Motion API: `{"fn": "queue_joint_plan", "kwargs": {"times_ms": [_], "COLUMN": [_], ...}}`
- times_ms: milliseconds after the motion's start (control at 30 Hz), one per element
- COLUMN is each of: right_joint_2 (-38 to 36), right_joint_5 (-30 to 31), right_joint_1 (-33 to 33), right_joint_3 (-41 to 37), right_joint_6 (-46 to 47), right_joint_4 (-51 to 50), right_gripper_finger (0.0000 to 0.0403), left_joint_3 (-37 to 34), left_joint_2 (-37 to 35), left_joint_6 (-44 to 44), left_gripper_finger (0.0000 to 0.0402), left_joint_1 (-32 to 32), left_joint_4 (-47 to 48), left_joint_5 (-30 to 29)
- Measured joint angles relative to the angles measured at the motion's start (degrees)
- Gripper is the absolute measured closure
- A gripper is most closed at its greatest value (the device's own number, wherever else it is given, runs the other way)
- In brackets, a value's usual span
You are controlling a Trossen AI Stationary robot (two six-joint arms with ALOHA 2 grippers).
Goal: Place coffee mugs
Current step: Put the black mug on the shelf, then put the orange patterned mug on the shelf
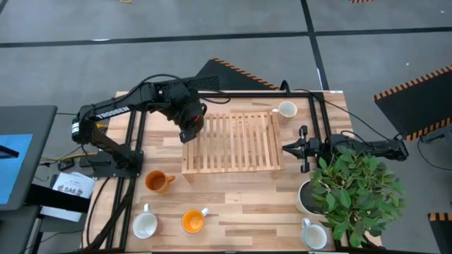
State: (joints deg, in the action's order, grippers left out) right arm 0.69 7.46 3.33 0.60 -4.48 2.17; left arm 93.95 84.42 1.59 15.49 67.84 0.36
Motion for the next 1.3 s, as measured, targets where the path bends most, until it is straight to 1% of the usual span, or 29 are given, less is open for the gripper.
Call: {"fn": "queue_joint_plan", "kwargs": {"times_ms": [233, 300, 433, 667, 733, 800, 867, 933, 1133, 1200, 1300], "right_joint_2": [0.00, 0.00, 0.00, 0.00, 0.00, 0.00, 0.00, 0.00, 0.00, 0.00, 0.00], "right_joint_5": [0.00, 0.00, -0.02, 0.00, -0.01, 0.00, 0.00, 0.00, 0.00, 0.00, 0.00], "right_joint_1": [0.00, 0.00, 0.00, 0.00, 0.00, 0.00, 0.00, 0.00, 0.00, 0.00, 0.00], "right_joint_3": [0.00, 0.00, 0.00, 0.00, 0.00, 0.00, 0.01, 0.02, 0.02, 0.00, 0.01], "right_joint_6": [-0.01, -0.01, -0.01, -0.01, -0.01, -0.01, -0.01, -0.01, -0.01, -0.01, -0.01], "right_joint_4": [0.00, 0.00, 0.00, 0.00, 0.00, 0.00, 0.00, 0.00, 0.00, 0.00, 0.00], "right_gripper_finger": [0.0349, 0.0349, 0.0349, 0.0349, 0.0349, 0.0349, 0.0349, 0.0349, 0.0349, 0.0349, 0.0349], "left_joint_3": [0.02, 0.96, 5.47, 17.59, 19.13, 18.62, 14.94, 7.43, -24.49, -33.48, -44.68], "left_joint_2": [0.00, 0.02, -0.03, -0.21, -1.23, -3.15, -6.28, -10.97, -29.68, -35.45, -43.02], "left_joint_6": [0.08, -0.04, -0.41, -0.94, -1.10, -1.89, -1.98, -1.99, -3.08, -3.10, -3.99], "left_gripper_finger": [0.0265, 0.0256, 0.0245, 0.0244, 0.0244, 0.0244, 0.0244, 0.0244, 0.0244, 0.0244, 0.0244], "left_joint_1": [0.00, 0.00, 0.00, 0.00, 0.00, -0.03, -0.29, -1.23, -4.44, -5.04, -5.87], "left_joint_4": [-1.19, -0.64, -0.36, 3.12, 2.93, 1.79, -1.46, -8.73, -37.65, -46.55, -59.61], "left_joint_5": [0.26, 0.26, 0.27, -1.73, -1.85, -2.24, -2.66, -2.81, -2.59, -1.98, 1.25]}}
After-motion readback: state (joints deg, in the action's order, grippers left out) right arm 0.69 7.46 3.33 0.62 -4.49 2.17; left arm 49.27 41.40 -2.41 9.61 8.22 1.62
